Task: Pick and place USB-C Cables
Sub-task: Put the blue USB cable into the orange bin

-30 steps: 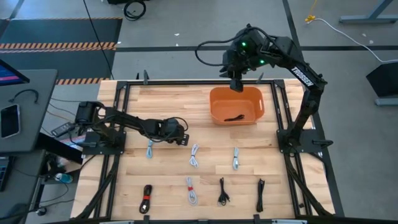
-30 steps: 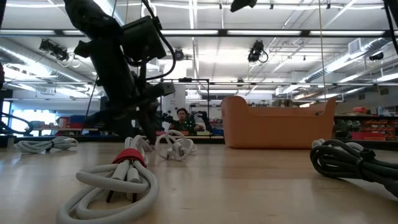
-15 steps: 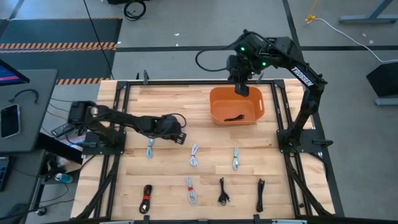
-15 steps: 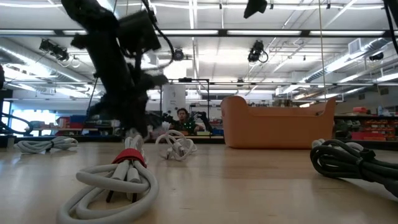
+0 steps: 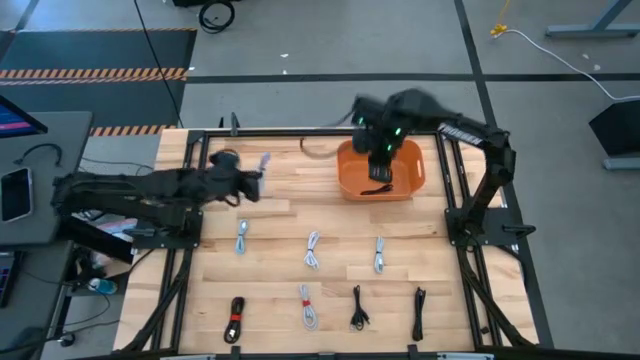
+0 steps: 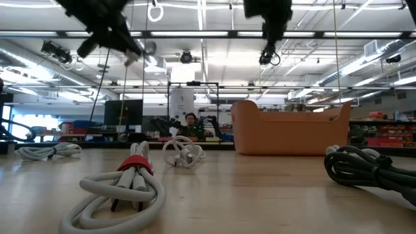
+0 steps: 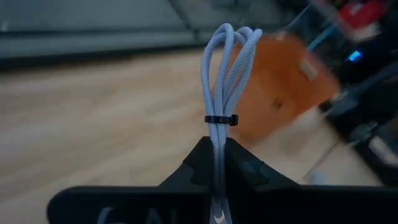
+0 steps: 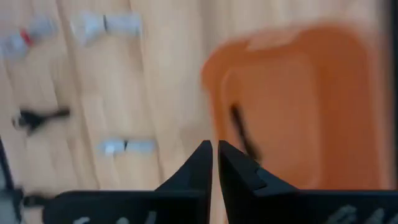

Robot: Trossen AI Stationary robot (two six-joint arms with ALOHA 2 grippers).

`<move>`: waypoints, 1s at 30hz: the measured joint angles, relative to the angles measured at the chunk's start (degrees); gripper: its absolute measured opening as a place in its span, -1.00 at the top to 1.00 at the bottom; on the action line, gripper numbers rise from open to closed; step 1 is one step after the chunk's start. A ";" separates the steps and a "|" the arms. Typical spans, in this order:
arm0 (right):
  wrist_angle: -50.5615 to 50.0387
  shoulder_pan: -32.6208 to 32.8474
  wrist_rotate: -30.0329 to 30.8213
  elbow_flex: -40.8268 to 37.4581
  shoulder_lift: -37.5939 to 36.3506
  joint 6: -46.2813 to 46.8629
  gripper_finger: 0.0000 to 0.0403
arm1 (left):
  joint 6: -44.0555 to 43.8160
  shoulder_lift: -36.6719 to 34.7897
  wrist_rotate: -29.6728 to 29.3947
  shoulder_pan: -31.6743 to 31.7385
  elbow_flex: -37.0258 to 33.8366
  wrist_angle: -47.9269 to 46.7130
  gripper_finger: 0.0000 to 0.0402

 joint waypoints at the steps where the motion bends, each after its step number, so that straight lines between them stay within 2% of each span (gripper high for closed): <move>1: -0.01 0.67 0.26 -2.84 0.04 0.36 0.81 | 1.04 -1.88 -0.27 0.00 0.00 -0.07 0.89; 7: 5.55 3.68 6.88 -19.79 0.10 2.62 0.66 | 5.31 -8.22 -0.61 0.00 0.02 -0.04 0.89; 12: 14.98 4.26 7.68 -28.83 0.10 5.13 0.47 | 6.38 -8.84 -0.59 0.00 0.02 -0.51 0.89; 20: 23.99 3.91 7.71 -34.73 0.11 5.36 0.24 | 6.45 -8.86 -0.57 0.00 0.02 -0.45 0.89; 30: 32.83 2.40 8.95 -39.78 0.14 3.49 0.23 | 6.42 -8.84 -0.55 0.00 0.02 -0.41 0.89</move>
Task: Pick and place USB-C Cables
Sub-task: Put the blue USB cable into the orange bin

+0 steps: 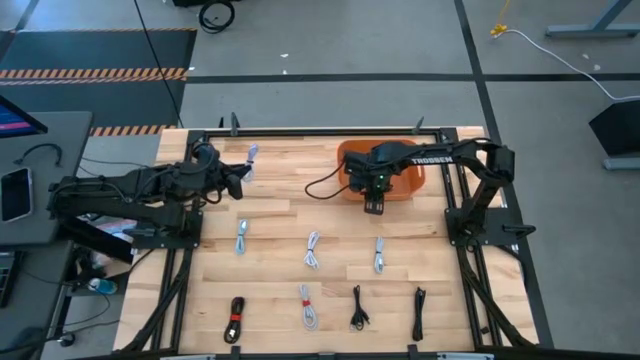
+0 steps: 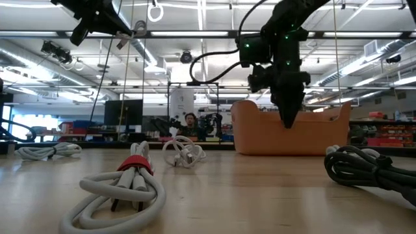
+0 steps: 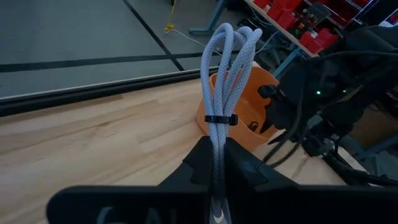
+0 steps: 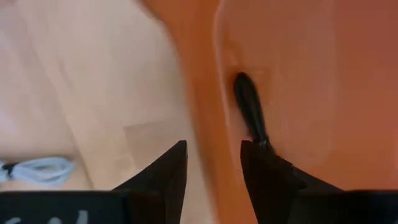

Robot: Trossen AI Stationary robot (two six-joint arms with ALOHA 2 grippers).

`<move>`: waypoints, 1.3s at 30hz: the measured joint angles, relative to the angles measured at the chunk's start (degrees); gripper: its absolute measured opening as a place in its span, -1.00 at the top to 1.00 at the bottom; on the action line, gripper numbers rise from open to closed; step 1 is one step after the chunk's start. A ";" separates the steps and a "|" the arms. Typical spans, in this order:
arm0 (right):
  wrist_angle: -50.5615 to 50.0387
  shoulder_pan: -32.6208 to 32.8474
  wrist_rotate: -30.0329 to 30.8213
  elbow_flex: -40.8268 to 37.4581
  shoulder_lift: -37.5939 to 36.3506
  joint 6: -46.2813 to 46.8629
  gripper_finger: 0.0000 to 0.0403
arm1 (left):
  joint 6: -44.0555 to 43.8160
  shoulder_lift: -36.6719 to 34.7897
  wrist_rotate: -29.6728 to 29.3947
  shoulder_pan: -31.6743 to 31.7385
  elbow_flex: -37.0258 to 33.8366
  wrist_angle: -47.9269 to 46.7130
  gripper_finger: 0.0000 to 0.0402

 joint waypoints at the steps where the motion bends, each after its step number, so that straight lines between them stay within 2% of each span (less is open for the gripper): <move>1: 1.01 -0.36 -0.01 -0.66 0.00 0.00 0.23 | 0.00 0.00 0.00 0.00 0.00 0.02 0.89; 6: 4.96 -1.70 -0.85 -3.71 0.02 0.00 0.24 | -0.03 0.00 0.00 0.00 0.00 0.07 0.89; 9: 5.71 -2.09 -1.86 -4.89 0.02 0.16 0.32 | -0.04 0.00 0.02 0.00 0.00 0.09 0.89; 12: 5.73 -2.23 -2.23 -5.36 0.02 0.15 0.53 | -0.07 0.00 0.02 0.00 0.00 0.09 0.89; 15: 6.14 -2.25 -2.99 -5.40 0.02 -0.27 0.85 | -0.07 0.00 0.02 0.00 0.00 0.11 0.89; 17: 7.33 -2.24 -3.49 -5.38 0.02 -1.16 0.94 | -0.09 0.00 0.02 0.00 0.00 0.11 0.89; 28: 15.87 0.12 -4.48 -5.11 0.04 -1.25 0.98 | -0.11 0.00 0.02 0.00 0.04 1.01 0.89; 39: 26.16 3.86 -7.35 1.06 0.62 3.28 0.99 | -0.11 0.00 0.04 0.00 0.04 0.97 0.89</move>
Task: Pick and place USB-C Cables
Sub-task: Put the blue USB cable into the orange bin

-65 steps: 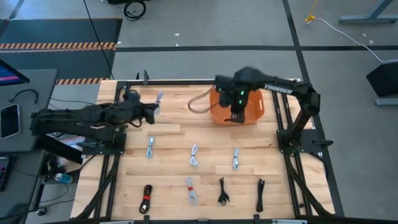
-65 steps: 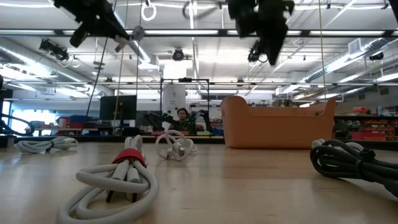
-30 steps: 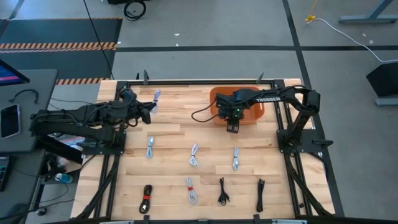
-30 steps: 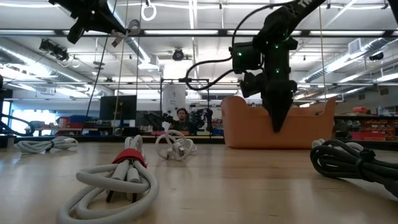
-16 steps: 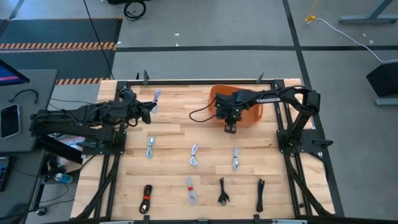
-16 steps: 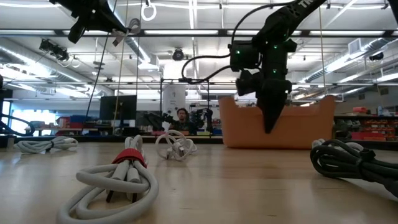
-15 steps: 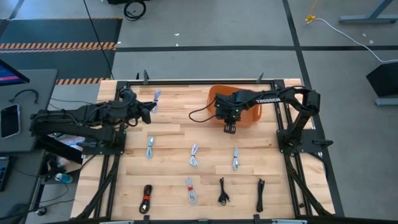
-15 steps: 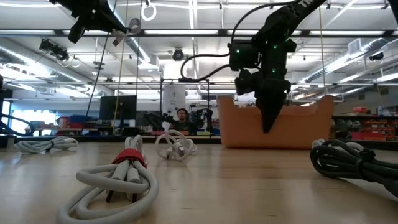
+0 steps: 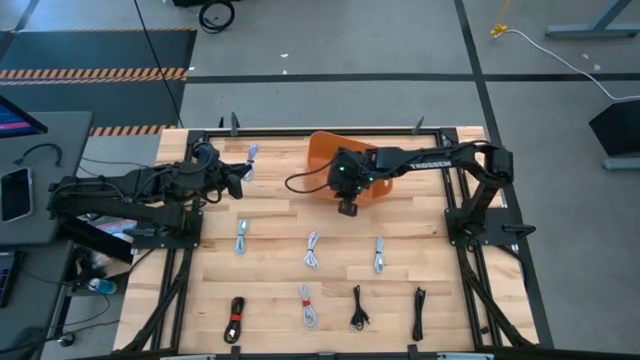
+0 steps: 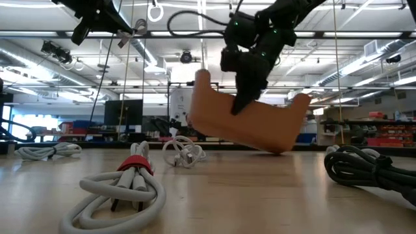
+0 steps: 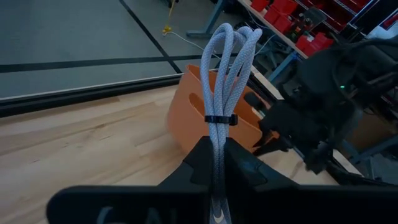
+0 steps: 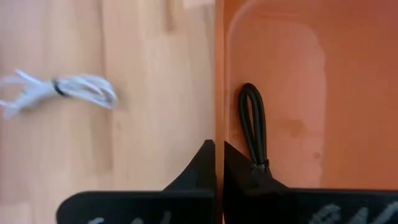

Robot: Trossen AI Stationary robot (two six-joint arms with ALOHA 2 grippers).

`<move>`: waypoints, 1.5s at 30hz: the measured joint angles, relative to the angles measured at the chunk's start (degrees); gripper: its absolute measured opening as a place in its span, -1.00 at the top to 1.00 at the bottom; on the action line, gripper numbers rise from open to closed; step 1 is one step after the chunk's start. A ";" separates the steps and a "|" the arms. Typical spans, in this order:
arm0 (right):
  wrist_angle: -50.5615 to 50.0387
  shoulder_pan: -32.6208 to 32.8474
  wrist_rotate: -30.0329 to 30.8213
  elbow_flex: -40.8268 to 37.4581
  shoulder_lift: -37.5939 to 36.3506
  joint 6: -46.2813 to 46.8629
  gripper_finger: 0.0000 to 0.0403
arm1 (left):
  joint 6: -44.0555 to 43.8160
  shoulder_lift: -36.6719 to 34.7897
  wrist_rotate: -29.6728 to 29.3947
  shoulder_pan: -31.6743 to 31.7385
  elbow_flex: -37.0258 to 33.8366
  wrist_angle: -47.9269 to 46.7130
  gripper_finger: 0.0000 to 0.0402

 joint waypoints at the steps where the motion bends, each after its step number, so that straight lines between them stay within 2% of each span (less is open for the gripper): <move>1: -0.12 0.43 -0.18 0.72 0.60 0.15 0.99 | 0.00 0.00 0.00 -0.02 0.00 -0.02 0.89; 15: -2.21 7.74 -3.08 11.77 11.89 -0.31 0.99 | 0.07 0.00 0.09 -0.02 0.00 -0.08 0.89; 23: -2.48 10.13 -2.55 12.56 15.82 0.94 0.99 | 0.13 0.00 0.27 -0.02 0.00 -0.16 0.89; 30: -2.03 9.11 -0.31 12.60 16.38 1.34 0.99 | 0.19 0.00 1.14 -0.13 0.00 -0.16 0.89; 35: -1.46 8.10 -1.41 12.60 16.43 2.80 0.98 | 0.22 0.00 1.16 -0.13 0.00 -0.16 0.89; 45: -3.47 9.23 -2.05 14.55 14.46 2.90 0.53 | 0.22 0.00 1.18 -0.13 0.00 -0.11 0.89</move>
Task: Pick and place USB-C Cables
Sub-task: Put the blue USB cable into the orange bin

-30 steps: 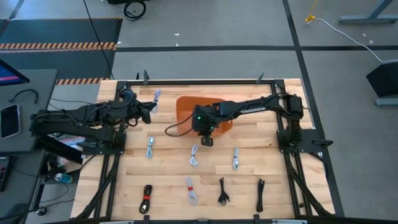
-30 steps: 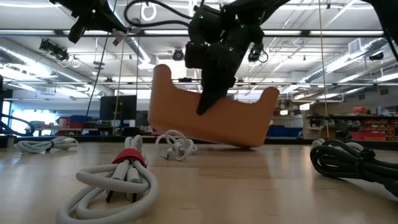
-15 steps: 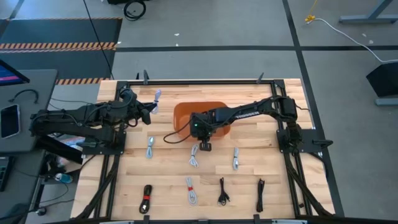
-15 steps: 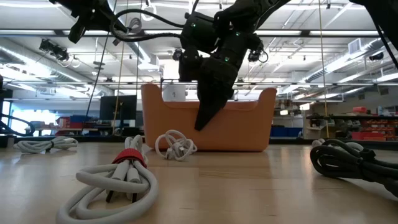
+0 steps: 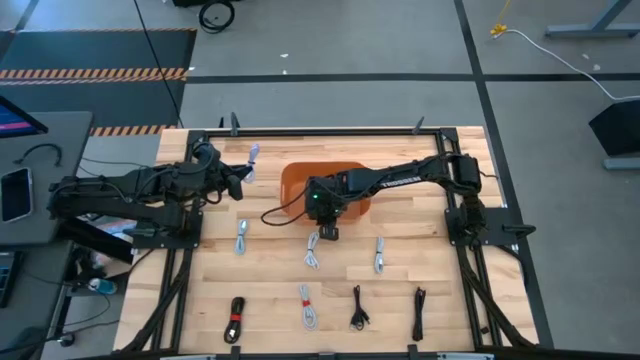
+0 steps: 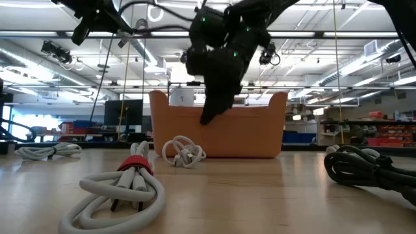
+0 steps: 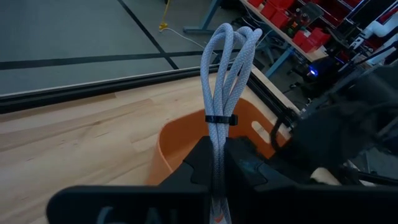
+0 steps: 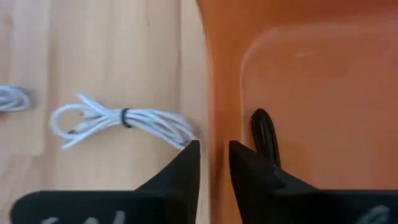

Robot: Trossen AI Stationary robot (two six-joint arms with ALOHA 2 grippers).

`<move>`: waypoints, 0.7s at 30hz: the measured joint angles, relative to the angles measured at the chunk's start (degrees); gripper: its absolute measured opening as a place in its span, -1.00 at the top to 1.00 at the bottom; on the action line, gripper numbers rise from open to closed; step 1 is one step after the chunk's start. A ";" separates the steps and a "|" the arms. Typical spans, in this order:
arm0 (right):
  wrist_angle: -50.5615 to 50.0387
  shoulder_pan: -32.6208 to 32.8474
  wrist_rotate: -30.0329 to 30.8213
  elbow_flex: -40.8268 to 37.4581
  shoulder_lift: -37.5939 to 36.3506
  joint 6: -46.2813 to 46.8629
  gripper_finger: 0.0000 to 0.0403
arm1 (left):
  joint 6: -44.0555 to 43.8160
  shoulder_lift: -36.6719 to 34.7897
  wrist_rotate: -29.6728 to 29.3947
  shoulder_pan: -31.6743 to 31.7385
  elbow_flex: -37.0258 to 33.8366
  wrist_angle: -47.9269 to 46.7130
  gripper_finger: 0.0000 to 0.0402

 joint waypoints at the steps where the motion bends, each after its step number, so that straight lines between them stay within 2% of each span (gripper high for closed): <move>1: -0.37 0.16 0.01 0.96 -0.21 0.00 0.51 | 0.00 -0.02 0.00 0.00 0.00 0.00 0.89; 6: -5.72 1.21 0.15 7.92 -1.39 -0.64 0.47 | 0.00 -0.01 0.70 0.02 0.00 -0.23 0.89; 16: -15.31 0.76 0.36 31.36 -8.16 -1.17 0.47 | 4.73 1.27 7.69 0.24 0.00 0.50 0.89; 21: -14.37 -0.14 0.53 41.34 -13.95 -1.10 0.47 | 7.52 5.16 14.63 1.11 0.00 4.71 0.89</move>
